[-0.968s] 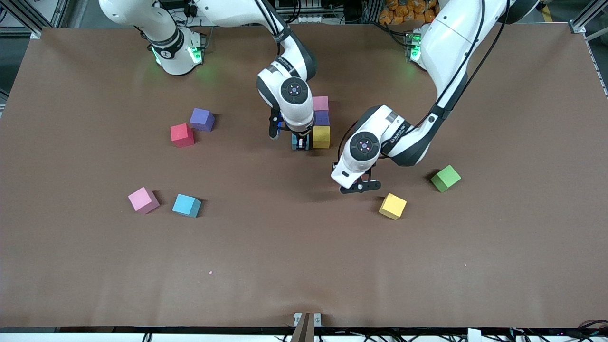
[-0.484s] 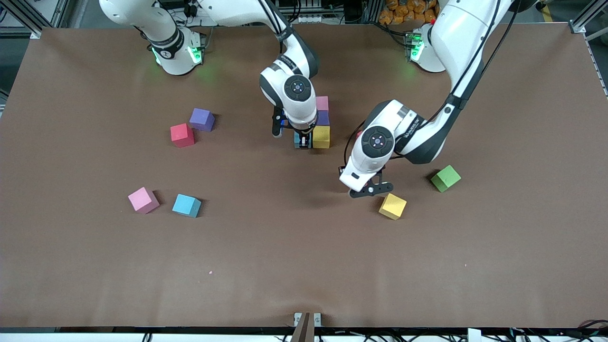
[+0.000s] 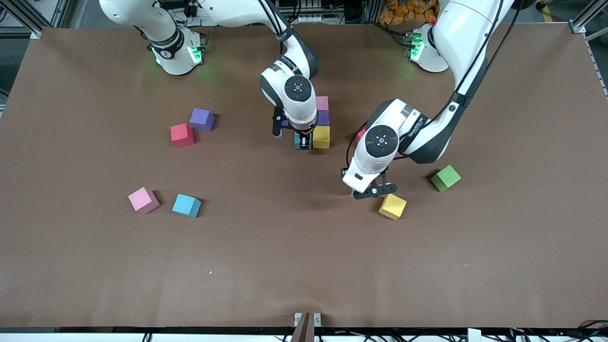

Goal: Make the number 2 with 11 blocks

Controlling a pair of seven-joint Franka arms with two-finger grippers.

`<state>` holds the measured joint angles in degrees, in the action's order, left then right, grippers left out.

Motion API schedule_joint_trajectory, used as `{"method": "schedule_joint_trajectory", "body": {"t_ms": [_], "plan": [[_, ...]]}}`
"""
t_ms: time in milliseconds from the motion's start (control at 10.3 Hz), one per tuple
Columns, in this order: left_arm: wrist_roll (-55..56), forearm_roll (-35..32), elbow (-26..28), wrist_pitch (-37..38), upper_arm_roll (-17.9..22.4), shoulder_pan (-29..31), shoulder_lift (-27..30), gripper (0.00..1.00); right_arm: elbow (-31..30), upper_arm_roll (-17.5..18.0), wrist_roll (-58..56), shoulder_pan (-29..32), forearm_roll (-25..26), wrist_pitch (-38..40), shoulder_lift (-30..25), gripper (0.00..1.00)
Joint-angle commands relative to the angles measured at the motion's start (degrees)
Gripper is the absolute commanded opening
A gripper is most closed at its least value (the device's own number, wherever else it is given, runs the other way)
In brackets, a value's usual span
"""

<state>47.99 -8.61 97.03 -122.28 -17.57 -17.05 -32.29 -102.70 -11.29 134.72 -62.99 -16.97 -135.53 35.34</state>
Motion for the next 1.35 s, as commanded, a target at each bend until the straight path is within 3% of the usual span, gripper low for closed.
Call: {"method": "schedule_joint_trajectory", "body": {"t_ms": [0, 97, 290, 677, 1258], "plan": [[-0.7, 1.76, 0.53, 2.3, 0.61, -0.17, 2.32, 0.43, 0.65, -0.4, 1.69, -0.9, -0.17, -0.7, 0.87, 0.45], [-0.7, 1.76, 0.53, 2.49, 0.61, -0.17, 2.58, 0.43, 0.65, -0.4, 1.69, -0.82, -0.17, -0.7, 0.87, 0.49], [-0.7, 1.76, 0.53, 3.1, 0.61, -0.17, 2.58, 0.43, 0.74, -0.4, 1.51, -0.64, -0.17, -0.35, 0.78, 1.0], [1.31, 1.76, 0.62, 5.56, 0.43, -0.43, 2.67, 0.43, 0.74, -0.4, 1.34, -0.64, -0.17, 0.35, -0.27, 1.0], [17.38, 3.07, 0.62, 5.56, -4.31, -1.23, 2.5, 0.43, 0.21, -0.83, -3.92, -0.2, 0.01, 10.09, -6.94, 1.0]]}}
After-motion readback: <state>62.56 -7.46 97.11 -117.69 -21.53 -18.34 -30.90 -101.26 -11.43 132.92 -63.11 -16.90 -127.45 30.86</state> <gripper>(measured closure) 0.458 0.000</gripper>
